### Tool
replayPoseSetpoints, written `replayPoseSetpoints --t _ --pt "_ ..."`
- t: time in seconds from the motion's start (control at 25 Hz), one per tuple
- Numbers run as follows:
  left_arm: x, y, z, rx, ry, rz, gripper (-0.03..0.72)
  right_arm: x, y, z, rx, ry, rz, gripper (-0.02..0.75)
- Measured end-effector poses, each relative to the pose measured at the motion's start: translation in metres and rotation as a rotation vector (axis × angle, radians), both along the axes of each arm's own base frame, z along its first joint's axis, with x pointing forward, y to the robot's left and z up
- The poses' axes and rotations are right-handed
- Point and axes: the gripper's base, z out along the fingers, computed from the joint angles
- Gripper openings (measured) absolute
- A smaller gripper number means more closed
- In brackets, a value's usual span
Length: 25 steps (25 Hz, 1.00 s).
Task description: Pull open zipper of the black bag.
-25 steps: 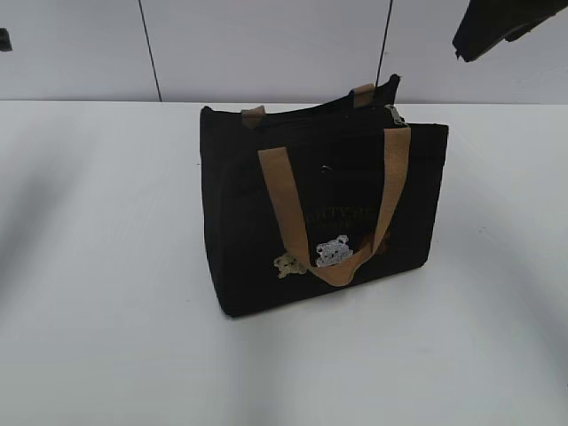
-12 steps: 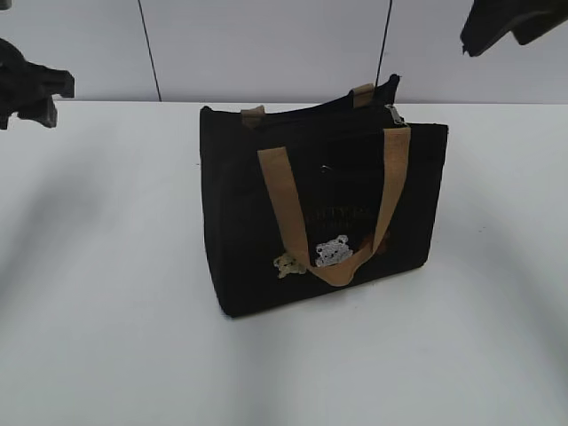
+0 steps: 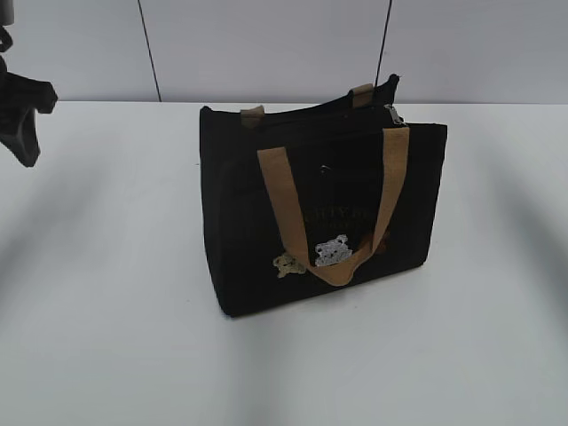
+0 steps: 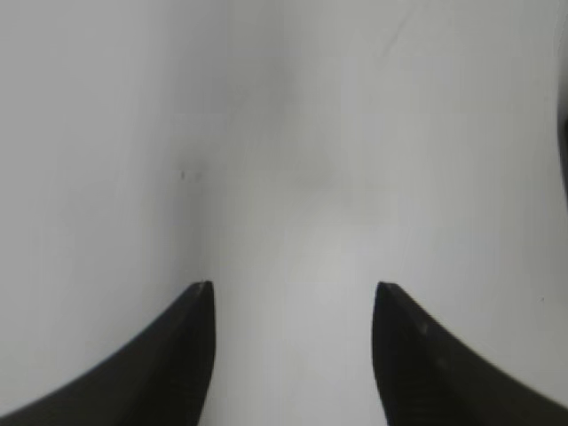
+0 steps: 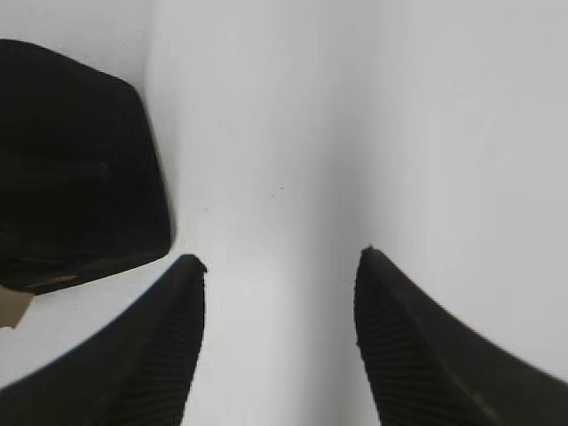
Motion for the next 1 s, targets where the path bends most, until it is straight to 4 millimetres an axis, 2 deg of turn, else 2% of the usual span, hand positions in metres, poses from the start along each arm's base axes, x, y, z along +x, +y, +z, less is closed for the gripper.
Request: replayPoseSetpoints --t 0.08,0.2,0.4,0.52,0.72,0.76,0.88,1.0 --pt "-0.002 0.005 0.002 0.009 0.032 0.009 0.423 0.0 -0.01 0.0 0.006 0.0 -0.013 0.417" --pt "-0.008 0.014 0.007 0.017 0.058 0.031 0.423 0.0 -0.014 0.0 0.015 -0.001 -0.014 0.417" --pt "-0.024 0.02 0.035 0.009 -0.017 0.037 0.423 -0.014 -0.011 0.017 0.046 -0.053 -0.007 0.417" --pt "-0.042 0.024 0.058 -0.001 -0.075 0.039 0.423 -0.037 -0.01 0.04 0.049 -0.132 -0.004 0.417" --pt "-0.083 0.031 0.1 -0.03 -0.229 0.04 0.423 -0.093 -0.004 0.079 0.077 -0.289 0.05 0.417" --pt "-0.093 0.032 0.106 -0.037 -0.256 0.04 0.423 -0.106 -0.003 0.08 0.083 -0.302 0.063 0.417" --pt "-0.126 0.038 0.114 -0.049 -0.311 0.041 0.423 -0.139 -0.002 0.064 0.086 -0.286 0.084 0.417" --pt "-0.159 0.044 0.11 -0.056 -0.344 0.041 0.423 -0.171 -0.001 0.038 0.078 -0.252 0.097 0.417"
